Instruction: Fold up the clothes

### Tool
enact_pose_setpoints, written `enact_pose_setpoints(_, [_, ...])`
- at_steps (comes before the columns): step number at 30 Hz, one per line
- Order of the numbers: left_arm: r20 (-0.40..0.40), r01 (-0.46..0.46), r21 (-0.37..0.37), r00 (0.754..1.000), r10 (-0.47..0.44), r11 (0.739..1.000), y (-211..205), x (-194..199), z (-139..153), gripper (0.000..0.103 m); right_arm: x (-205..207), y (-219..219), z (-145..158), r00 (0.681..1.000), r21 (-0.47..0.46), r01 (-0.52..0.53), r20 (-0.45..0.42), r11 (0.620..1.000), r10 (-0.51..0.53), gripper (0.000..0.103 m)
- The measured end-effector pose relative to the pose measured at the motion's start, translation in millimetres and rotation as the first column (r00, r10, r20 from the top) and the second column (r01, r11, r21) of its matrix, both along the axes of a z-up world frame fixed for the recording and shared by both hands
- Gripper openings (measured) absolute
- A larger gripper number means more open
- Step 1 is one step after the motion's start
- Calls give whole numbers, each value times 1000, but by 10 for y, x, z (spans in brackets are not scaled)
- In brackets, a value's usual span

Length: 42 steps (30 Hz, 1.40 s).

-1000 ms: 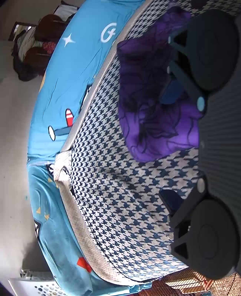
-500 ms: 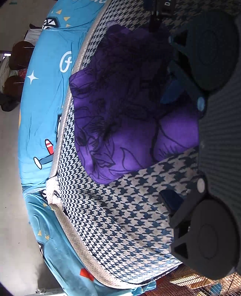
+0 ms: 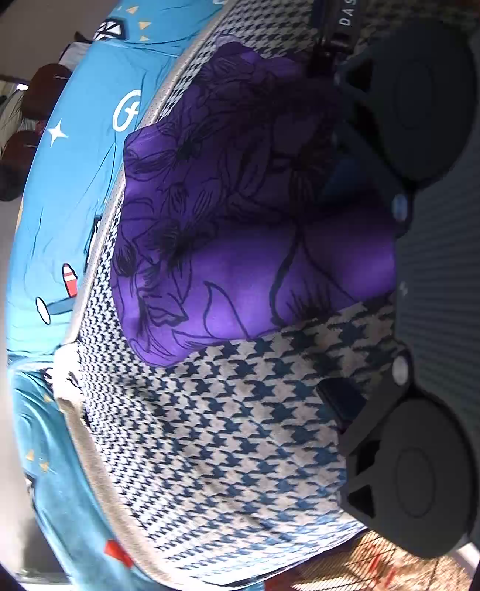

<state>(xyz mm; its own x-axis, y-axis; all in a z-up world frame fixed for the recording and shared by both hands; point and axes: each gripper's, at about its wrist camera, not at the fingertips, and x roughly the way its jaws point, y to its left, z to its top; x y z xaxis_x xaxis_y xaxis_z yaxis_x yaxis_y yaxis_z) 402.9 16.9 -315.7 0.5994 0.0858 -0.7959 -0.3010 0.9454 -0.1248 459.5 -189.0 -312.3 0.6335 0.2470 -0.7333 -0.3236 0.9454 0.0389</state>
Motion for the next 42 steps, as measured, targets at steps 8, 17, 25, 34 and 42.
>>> enact_pose_setpoints(8, [-6,-24,-8,1000,24,1000,-23,-13,-21,103,-104,-59,374,996,144,71,-66,987,-62,91])
enact_pose_setpoints(17, [-5,-17,4,1000,17,1000,-23,17,56,103,-552,-153,804,999,127,52,-1,991,-52,103])
enact_pose_setpoints(25, [45,62,26,997,-63,998,-180,-207,182,103,-676,-380,728,993,119,114,-33,986,-111,103])
enact_pose_setpoints(34, [37,4,44,999,-6,999,-319,-474,267,103,-638,-307,604,997,56,74,-36,996,-72,103])
enact_pose_setpoints(42, [-17,13,106,1000,-11,994,-434,-588,298,103,-712,-61,612,998,-51,-65,2,997,65,103])
